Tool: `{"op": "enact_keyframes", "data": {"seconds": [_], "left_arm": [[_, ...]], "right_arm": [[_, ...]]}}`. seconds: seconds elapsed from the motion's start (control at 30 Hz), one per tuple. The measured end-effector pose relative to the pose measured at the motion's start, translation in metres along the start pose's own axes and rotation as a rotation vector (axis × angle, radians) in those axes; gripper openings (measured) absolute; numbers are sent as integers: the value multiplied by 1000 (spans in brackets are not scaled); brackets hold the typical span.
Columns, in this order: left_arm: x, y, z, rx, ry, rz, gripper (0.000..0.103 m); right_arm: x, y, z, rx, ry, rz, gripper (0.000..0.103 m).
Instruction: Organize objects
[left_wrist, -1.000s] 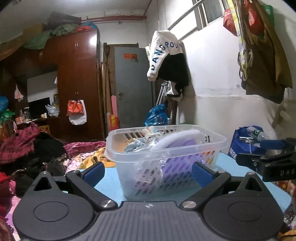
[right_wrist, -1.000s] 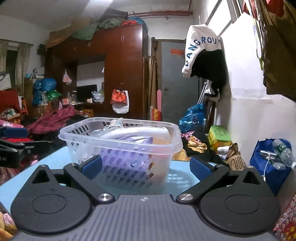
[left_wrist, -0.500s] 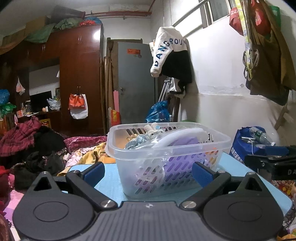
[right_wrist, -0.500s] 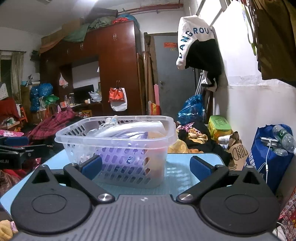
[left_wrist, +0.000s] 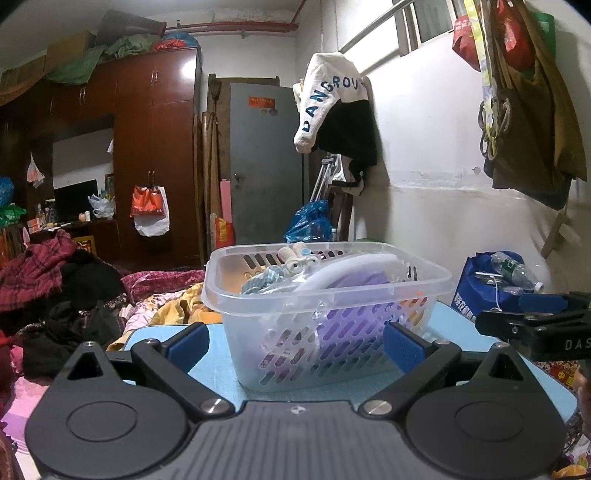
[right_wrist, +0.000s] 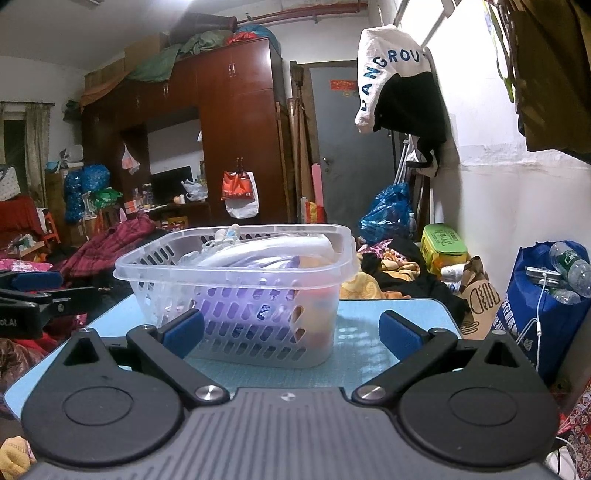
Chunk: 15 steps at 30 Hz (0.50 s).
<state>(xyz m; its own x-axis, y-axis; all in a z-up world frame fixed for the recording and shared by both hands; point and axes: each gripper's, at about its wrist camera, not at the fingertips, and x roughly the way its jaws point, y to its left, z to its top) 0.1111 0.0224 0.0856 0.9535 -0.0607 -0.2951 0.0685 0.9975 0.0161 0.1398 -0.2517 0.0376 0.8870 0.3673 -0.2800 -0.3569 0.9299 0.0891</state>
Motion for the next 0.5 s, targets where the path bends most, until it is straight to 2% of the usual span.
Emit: {"op": "enact_keyframes", "data": {"seconds": [0.5], "left_arm": [[1, -1, -1, -7, 1, 6, 101]], "right_arm": [[0, 4, 0, -12, -3, 13, 103]]}}
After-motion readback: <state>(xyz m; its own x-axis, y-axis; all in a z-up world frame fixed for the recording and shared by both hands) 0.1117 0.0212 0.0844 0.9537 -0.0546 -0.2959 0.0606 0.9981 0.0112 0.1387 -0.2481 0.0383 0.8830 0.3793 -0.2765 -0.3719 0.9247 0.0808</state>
